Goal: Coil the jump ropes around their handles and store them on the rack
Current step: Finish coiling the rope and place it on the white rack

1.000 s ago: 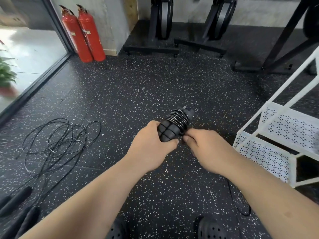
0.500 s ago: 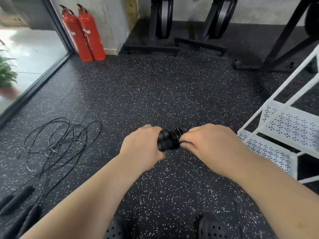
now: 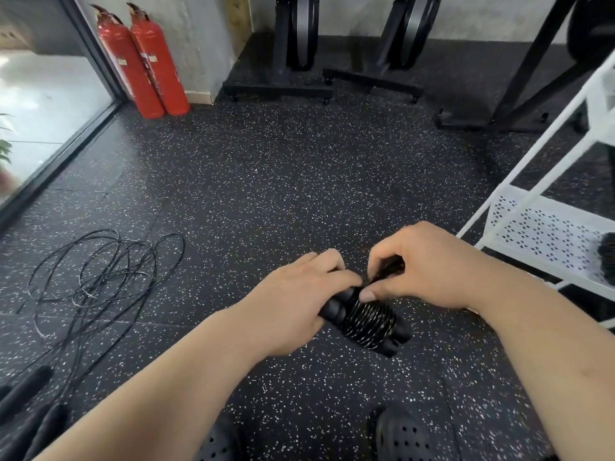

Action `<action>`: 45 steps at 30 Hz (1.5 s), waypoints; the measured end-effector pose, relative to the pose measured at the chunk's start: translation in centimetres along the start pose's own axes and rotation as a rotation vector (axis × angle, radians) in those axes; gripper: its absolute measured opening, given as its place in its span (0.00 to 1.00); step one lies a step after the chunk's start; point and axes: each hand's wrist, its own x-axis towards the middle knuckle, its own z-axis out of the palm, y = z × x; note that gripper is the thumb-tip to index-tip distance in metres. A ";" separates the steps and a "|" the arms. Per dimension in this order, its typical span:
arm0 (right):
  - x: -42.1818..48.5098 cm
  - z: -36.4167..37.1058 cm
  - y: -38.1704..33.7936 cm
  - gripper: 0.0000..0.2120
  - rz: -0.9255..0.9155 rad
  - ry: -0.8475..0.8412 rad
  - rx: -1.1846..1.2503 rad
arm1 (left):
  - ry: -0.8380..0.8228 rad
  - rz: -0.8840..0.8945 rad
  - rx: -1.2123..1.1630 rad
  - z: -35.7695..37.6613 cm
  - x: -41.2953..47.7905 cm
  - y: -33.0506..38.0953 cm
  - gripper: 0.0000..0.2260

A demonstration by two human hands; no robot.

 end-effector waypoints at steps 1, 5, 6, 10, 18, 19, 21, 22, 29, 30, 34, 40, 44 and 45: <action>-0.1 -0.3 0.2 0.12 0.008 -0.018 0.044 | 0.007 0.004 -0.037 -0.2 -0.1 -0.1 0.27; -0.4 -1.4 0.8 0.09 0.015 -0.045 0.165 | 0.011 -0.030 -0.287 -1.1 -0.3 0.0 0.29; -0.5 -1.7 0.9 0.09 0.026 -0.044 0.180 | 0.014 -0.051 -0.369 -1.5 -0.3 0.1 0.29; -0.7 -2.4 1.3 0.09 0.060 -0.016 0.242 | 0.067 -0.108 -0.619 -2.5 -0.3 0.6 0.28; 0.7 0.9 0.9 0.17 0.247 0.117 0.253 | 0.265 -0.284 -0.931 -2.7 0.2 0.6 0.25; 0.9 1.5 0.4 0.18 0.239 0.099 0.211 | 0.306 -0.313 -0.934 -2.5 0.3 0.4 0.24; 1.3 2.7 -0.7 0.20 0.208 0.073 0.180 | 0.396 -0.379 -0.906 -2.1 0.4 0.0 0.23; 1.4 3.3 -1.2 0.18 0.193 0.059 0.168 | 0.439 -0.414 -0.885 -2.0 0.4 -0.2 0.23; 1.2 5.2 -3.5 0.11 0.061 0.008 -0.079 | 0.556 -0.598 -0.711 -1.6 0.5 -1.8 0.19; 0.9 5.0 -3.8 0.10 0.047 0.010 -0.113 | 0.538 -0.614 -0.677 -1.5 0.5 -2.1 0.18; -0.2 3.8 -4.5 0.11 0.017 0.005 -0.253 | 0.459 -0.673 -0.587 -1.2 0.2 -3.2 0.20; 0.0 1.5 -2.8 0.15 -0.010 0.196 -0.300 | 0.215 -0.606 -0.458 -1.3 0.3 -3.4 0.18; 0.2 0.8 -1.7 0.13 -0.055 0.266 -0.187 | 0.071 -0.498 -0.394 -0.8 0.3 -2.8 0.17; 0.3 0.6 -1.4 0.12 -0.058 0.269 -0.141 | 0.046 -0.460 -0.389 -0.7 0.2 -2.6 0.17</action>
